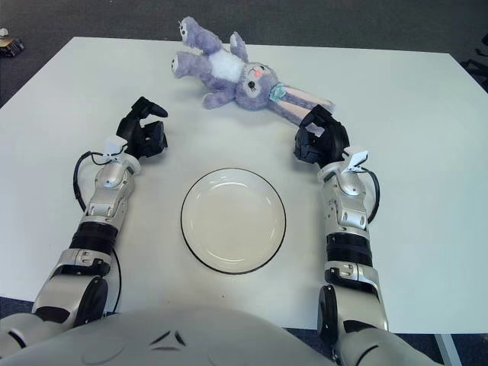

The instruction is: Put the doll into the plate.

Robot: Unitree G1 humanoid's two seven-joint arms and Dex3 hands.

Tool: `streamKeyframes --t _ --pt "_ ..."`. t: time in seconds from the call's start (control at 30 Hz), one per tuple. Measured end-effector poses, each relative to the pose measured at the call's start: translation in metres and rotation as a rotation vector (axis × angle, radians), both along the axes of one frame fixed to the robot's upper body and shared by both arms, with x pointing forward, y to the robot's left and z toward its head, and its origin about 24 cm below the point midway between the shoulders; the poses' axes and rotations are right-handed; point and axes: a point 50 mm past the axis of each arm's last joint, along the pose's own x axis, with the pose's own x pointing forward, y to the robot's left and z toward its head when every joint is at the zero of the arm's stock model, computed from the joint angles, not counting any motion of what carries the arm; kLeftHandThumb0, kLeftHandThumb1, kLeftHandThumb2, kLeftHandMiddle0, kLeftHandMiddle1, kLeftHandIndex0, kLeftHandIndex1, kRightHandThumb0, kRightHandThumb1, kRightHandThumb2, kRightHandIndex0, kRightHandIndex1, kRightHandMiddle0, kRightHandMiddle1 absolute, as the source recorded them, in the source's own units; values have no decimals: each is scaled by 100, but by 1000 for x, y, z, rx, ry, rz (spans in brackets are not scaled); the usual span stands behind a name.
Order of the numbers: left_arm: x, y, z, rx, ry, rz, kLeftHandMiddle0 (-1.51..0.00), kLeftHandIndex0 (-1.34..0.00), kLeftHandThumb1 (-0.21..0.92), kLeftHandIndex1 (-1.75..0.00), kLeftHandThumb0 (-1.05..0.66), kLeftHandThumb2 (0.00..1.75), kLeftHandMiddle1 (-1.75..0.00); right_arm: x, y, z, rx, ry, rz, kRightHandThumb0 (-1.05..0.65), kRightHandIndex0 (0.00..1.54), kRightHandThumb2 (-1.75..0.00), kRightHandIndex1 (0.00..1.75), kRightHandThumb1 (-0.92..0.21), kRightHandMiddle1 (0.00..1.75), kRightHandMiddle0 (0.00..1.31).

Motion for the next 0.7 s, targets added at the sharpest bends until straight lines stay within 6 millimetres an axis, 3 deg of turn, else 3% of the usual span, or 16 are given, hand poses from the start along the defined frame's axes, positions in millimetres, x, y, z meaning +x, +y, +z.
streamKeyframes --t 0.7 --pt "0 -1 1 3 -6 2 -102 -38 62 -175 -39 94 -175 7 19 55 -56 42 -2 -43 101 -111 175 -48 175 48"
